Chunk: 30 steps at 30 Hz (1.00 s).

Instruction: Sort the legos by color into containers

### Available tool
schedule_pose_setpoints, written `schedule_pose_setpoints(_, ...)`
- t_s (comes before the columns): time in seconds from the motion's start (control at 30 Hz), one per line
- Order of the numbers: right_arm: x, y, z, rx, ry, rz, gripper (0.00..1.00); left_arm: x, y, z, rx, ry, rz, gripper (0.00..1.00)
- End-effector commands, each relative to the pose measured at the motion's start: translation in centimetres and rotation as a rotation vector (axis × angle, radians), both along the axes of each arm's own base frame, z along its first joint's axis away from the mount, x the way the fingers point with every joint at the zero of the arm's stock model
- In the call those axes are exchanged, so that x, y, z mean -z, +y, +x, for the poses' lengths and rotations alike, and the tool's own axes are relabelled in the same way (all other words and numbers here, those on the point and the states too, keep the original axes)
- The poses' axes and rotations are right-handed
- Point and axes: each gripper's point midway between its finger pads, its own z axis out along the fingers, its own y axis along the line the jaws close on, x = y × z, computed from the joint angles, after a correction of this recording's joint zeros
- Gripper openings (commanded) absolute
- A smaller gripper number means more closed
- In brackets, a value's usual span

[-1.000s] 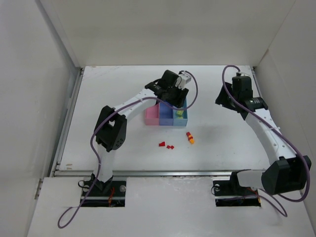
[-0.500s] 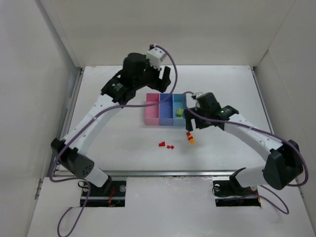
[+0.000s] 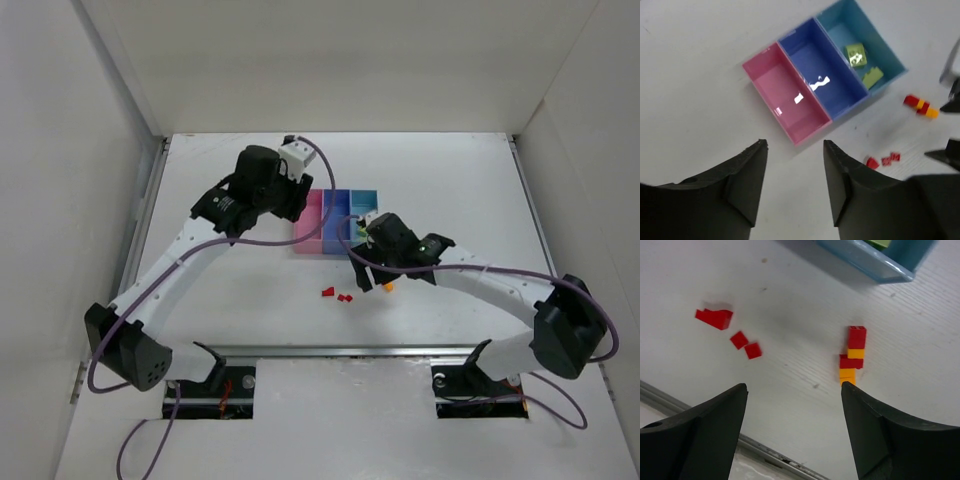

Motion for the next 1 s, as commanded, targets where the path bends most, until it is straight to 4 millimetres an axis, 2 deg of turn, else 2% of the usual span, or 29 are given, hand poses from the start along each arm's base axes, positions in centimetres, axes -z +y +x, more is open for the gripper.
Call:
schedule_pose_setpoints(0.0, -2.3, 1.1, 1.3, 0.071, -0.103, 0.069, 0.81, -0.8, 1.7, -2.8, 0.128, -0.09, 0.1, 0.44)
schedule_pose_setpoints(0.03, -2.2, 0.7, 1.3, 0.095, -0.105, 0.069, 0.81, 0.3, 0.9, -4.8, 0.243, -0.063, 0.126, 0.5)
schedule_pose_setpoints(0.1, -2.5, -0.5, 2.5, 0.18, -0.102, 0.091, 0.84, 2.3, -0.2, -8.3, 0.436, -0.063, 0.221, 0.61)
schedule_pose_setpoints(0.13, -2.8, -1.2, 2.8, 0.229, -0.096, 0.107, 0.84, 5.3, -1.3, -11.4, 0.59, -0.027, 0.312, 0.65)
schedule_pose_setpoints(0.17, -2.5, -2.4, 3.1, 0.277, -0.075, 0.099, 0.85, 6.6, -1.1, -12.1, 0.611, -0.016, 0.367, 0.69)
schedule_pose_setpoints(0.2, -2.3, -4.5, 4.1, 0.365, -0.06, 0.095, 0.87, 7.6, -1.1, -12.9, 0.647, -0.002, 0.401, 0.73)
schedule_pose_setpoints(0.23, -2.5, -5.4, 4.7, 0.428, -0.045, 0.113, 0.9, 10.1, -1.4, -14.2, 0.709, 0.05, 0.459, 0.75)
schedule_pose_setpoints(0.3, -2.5, -8.5, 5.6, 0.531, -0.02, 0.123, 0.9, 11.6, -1.7, -14.7, 0.769, 0.049, 0.553, 0.75)
schedule_pose_setpoints(0.33, -2.7, -9.2, 5.9, 0.555, -0.016, 0.129, 0.9, 13.0, -2.0, -15.3, 0.815, 0.071, 0.59, 0.75)
schedule_pose_setpoints(0.37, -3.6, -9.7, 6.1, 0.572, -0.033, 0.153, 0.9, 13.6, -2.9, -15.8, 0.863, 0.05, 0.602, 0.75)
schedule_pose_setpoints(0.43, -4.7, -10.6, 6.7, 0.589, -0.053, 0.181, 0.91, 14.0, -4.2, -15.6, 0.922, 0.014, 0.601, 0.73)
schedule_pose_setpoints(0.5, -5.8, -10.4, 6.8, 0.571, -0.08, 0.203, 0.91, 15.3, -5.6, -15.8, 0.996, 0.044, 0.596, 0.69)
schedule_pose_setpoints(0.67, -6.8, -10.6, 6.5, 0.551, -0.107, 0.206, 0.91, 19.2, -6.6, -16.6, 1.165, 0.116, 0.628, 0.69)
schedule_pose_setpoints(0.73, -7.4, -10.8, 6.4, 0.548, -0.133, 0.208, 0.92, 19.9, -6.6, -16.2, 1.16, 0.149, 0.619, 0.69)
schedule_pose_setpoints(0.8, -7.6, -10.9, 6.2, 0.548, -0.14, 0.213, 0.92, 20.6, -6.8, -14.9, 1.125, 0.163, 0.612, 0.69)
schedule_pose_setpoints(0.83, -7.7, -11.0, 5.9, 0.547, -0.146, 0.217, 0.92, 20.5, -6.8, -13.9, 1.086, 0.155, 0.595, 0.69)
schedule_pose_setpoints(0.93, -7.6, -10.7, 5.8, 0.533, -0.149, 0.238, 0.92, 21.0, -6.5, -12.9, 1.055, 0.132, 0.607, 0.7)
schedule_pose_setpoints(0.97, -7.8, -10.6, 5.9, 0.533, -0.157, 0.244, 0.92, 20.9, -7.0, -12.6, 1.05, 0.108, 0.598, 0.7)
